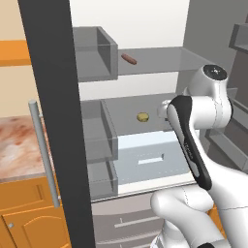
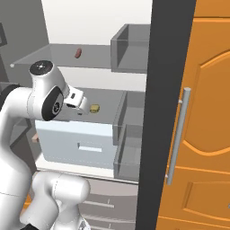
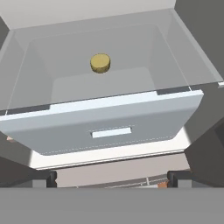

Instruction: Retrieve the sausage and cheese from the fridge and place them on the cutting board on the counter.

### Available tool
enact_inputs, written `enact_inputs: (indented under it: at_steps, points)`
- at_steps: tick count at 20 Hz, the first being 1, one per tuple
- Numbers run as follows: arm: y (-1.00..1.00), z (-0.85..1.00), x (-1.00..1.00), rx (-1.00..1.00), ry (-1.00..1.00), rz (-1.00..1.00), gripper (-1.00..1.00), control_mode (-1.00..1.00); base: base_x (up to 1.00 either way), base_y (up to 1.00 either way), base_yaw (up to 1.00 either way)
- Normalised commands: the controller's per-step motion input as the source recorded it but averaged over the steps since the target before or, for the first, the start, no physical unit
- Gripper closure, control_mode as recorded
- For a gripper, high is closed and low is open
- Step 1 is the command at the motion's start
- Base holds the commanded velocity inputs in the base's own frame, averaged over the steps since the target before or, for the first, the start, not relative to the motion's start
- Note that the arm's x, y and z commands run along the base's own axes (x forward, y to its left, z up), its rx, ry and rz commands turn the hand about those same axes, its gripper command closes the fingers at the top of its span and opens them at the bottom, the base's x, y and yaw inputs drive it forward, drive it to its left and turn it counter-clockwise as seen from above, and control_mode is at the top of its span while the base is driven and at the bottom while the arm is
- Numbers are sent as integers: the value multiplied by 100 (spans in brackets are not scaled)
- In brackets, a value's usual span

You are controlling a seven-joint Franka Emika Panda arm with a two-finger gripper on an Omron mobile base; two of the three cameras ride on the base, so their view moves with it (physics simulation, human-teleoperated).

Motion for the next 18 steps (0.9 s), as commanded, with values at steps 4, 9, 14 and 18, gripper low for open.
enact_inputs:
  at_steps: [4,9,14,18]
  points:
    - [0,0,0,0,0,0,-100,-100,0,0,0]
    - [0,0,0,0,0,0,-100,-100,0,0,0]
    - [0,-16,1,0,0,0,-100,-100,0,0,0]
    - [-1,-5,-6,1,0,0,-100,-100,0,0,0]
